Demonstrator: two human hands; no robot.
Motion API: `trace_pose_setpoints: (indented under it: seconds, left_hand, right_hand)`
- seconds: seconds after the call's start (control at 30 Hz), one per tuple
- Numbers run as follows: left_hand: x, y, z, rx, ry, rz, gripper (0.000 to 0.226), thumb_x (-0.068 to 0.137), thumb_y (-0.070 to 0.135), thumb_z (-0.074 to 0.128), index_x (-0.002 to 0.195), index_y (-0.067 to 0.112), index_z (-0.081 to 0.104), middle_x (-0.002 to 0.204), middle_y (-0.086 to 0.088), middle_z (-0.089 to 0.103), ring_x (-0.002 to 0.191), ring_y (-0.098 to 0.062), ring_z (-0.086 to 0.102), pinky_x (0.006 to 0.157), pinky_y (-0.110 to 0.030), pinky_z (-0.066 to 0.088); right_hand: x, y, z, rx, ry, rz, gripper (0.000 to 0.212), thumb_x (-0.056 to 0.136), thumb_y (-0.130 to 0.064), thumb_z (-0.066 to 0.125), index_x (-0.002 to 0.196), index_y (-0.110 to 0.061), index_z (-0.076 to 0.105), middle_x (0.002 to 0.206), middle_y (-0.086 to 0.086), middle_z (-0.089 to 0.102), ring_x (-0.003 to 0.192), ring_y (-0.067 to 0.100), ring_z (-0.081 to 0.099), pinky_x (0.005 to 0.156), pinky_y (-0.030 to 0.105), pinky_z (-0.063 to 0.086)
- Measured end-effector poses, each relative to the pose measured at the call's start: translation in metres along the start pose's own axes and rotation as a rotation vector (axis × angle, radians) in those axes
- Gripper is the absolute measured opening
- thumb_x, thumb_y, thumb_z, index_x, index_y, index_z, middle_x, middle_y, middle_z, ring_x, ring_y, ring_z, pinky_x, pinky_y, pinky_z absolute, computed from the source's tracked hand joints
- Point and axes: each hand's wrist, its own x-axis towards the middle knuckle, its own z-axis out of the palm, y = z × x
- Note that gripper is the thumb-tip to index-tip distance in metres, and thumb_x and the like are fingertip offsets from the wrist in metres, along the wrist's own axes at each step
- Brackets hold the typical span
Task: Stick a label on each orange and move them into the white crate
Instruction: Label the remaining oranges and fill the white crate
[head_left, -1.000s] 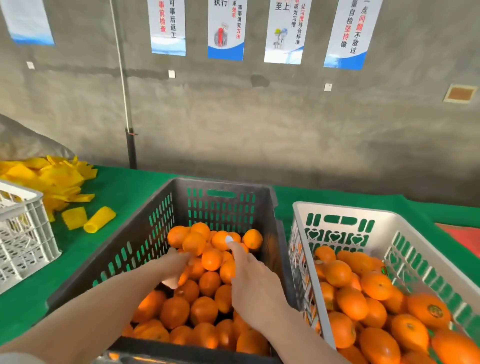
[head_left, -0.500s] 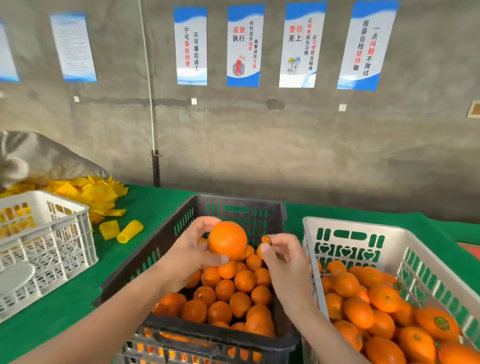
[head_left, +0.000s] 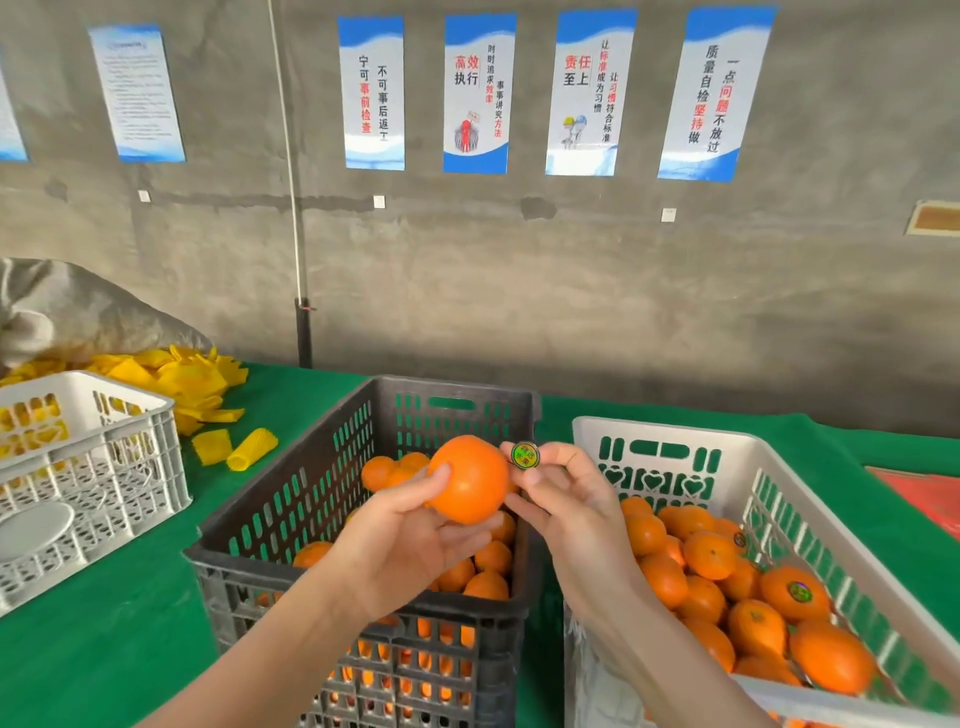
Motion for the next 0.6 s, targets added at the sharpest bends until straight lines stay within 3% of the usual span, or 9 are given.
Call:
trace_pose_setpoints:
  seconds: [0.1, 0.17, 0.23, 0.33, 0.4, 0.47, 0.6]
  left_hand:
    - [-0.004, -0.009, 0.005, -0.082, 0.017, 0.004, 0.056, 0.082, 0.033, 0.06, 0.132, 0.008, 0.05, 0.123, -0.022, 0.062, 0.102, -0.035, 0.066, 0.08, -0.037, 0.058]
    - [-0.006, -0.013, 0.01, -0.166, -0.016, 0.019, 0.054, 0.085, 0.028, 0.063, 0.132, 0.006, 0.049, 0.125, -0.024, 0.06, 0.106, -0.039, 0.063, 0.082, -0.039, 0.058]
    - [-0.006, -0.017, 0.014, -0.204, -0.075, 0.047, 0.068, 0.075, 0.017, 0.075, 0.135, 0.005, 0.046, 0.13, -0.026, 0.056, 0.113, -0.041, 0.059, 0.09, -0.046, 0.054]
    - [-0.006, -0.024, 0.021, -0.185, -0.136, 0.089, 0.093, 0.053, 0.006, 0.081, 0.138, 0.01, 0.045, 0.134, -0.025, 0.053, 0.116, -0.042, 0.057, 0.099, -0.055, 0.044]
    - [-0.007, -0.029, 0.025, -0.185, -0.132, 0.112, 0.095, 0.045, 0.002, 0.082, 0.134, 0.016, 0.051, 0.134, -0.023, 0.054, 0.114, -0.042, 0.058, 0.097, -0.056, 0.046]
    - [-0.008, -0.033, 0.03, -0.19, -0.126, 0.132, 0.093, 0.042, 0.002, 0.082, 0.13, 0.018, 0.054, 0.133, -0.023, 0.055, 0.113, -0.042, 0.06, 0.095, -0.056, 0.047]
    - [-0.01, -0.037, 0.044, -0.173, -0.089, 0.127, 0.101, 0.048, 0.016, 0.091, 0.138, 0.014, 0.045, 0.133, -0.023, 0.055, 0.112, -0.037, 0.061, 0.09, -0.051, 0.052]
  right_hand:
    - [-0.008, -0.006, -0.005, -0.005, -0.027, -0.008, 0.003, 0.088, -0.015, 0.06, 0.086, -0.013, 0.06, 0.109, 0.01, 0.068, 0.108, 0.019, 0.063, 0.088, 0.034, 0.054]
    - [-0.013, -0.008, -0.007, -0.015, -0.051, -0.019, 0.015, 0.08, -0.028, 0.062, 0.083, -0.013, 0.062, 0.109, 0.003, 0.07, 0.109, 0.013, 0.062, 0.089, 0.035, 0.053]
    - [-0.017, -0.011, -0.009, -0.037, -0.052, -0.025, 0.027, 0.074, -0.033, 0.063, 0.087, -0.009, 0.064, 0.111, -0.001, 0.069, 0.108, 0.011, 0.062, 0.092, 0.035, 0.051]
    - [-0.022, -0.012, -0.013, -0.076, -0.058, -0.029, 0.028, 0.075, -0.029, 0.063, 0.088, -0.004, 0.065, 0.114, -0.004, 0.068, 0.108, 0.011, 0.062, 0.093, 0.034, 0.05]
    - [-0.025, -0.013, -0.017, -0.099, -0.068, -0.038, 0.019, 0.077, -0.025, 0.063, 0.082, -0.006, 0.065, 0.114, -0.004, 0.067, 0.107, 0.011, 0.062, 0.093, 0.033, 0.048]
    - [-0.028, -0.014, -0.022, -0.118, -0.075, -0.044, 0.008, 0.082, -0.015, 0.062, 0.077, -0.009, 0.065, 0.115, -0.003, 0.067, 0.106, 0.011, 0.062, 0.092, 0.033, 0.048]
    - [-0.032, -0.017, -0.03, -0.154, -0.114, -0.061, 0.015, 0.087, -0.004, 0.059, 0.074, -0.01, 0.064, 0.118, -0.002, 0.064, 0.107, 0.009, 0.06, 0.085, 0.022, 0.049]
